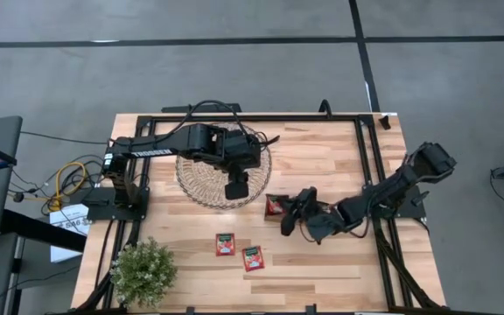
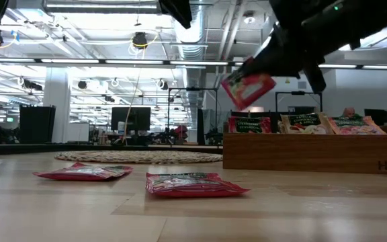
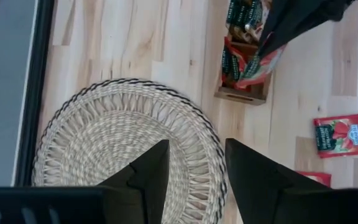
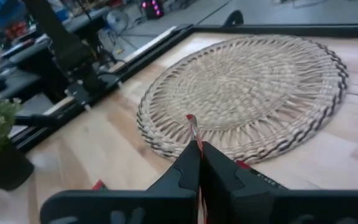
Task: Pick & Place Tea
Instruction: Put the red tea bag into the left section of the wooden organizer
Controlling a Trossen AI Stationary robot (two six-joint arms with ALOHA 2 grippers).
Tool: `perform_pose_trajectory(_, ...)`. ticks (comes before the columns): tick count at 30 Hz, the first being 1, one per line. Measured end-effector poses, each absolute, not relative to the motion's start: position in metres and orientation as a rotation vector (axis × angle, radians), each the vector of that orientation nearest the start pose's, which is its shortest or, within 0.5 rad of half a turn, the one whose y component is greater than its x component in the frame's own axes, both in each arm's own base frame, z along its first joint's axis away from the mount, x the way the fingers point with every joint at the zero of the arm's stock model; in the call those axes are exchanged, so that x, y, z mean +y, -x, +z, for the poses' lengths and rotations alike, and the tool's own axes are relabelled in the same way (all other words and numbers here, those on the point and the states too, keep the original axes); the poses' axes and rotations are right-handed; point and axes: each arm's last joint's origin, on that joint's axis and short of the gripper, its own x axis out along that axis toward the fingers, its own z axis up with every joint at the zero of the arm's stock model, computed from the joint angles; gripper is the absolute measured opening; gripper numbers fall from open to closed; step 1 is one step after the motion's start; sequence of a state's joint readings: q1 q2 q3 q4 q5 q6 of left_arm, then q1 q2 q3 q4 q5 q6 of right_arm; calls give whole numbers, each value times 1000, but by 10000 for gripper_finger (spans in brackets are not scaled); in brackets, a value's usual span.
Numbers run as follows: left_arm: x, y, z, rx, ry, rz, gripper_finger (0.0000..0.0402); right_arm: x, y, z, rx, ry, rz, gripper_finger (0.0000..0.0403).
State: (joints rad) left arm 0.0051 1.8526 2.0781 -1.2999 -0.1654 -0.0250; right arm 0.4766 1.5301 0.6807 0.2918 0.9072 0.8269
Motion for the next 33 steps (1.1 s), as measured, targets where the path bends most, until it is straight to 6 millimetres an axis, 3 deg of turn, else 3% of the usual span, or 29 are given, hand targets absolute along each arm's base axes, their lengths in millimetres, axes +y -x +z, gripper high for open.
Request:
perform_pose_trajectory(13, 6, -365, 385, 1072, -60, 143, 150, 113, -274, 151, 206, -419, -668, 0)
perform_pose_trajectory(33, 6, -365, 385, 1073, -55, 133, 150, 99, -281, 150, 247, -461, -655, 0)
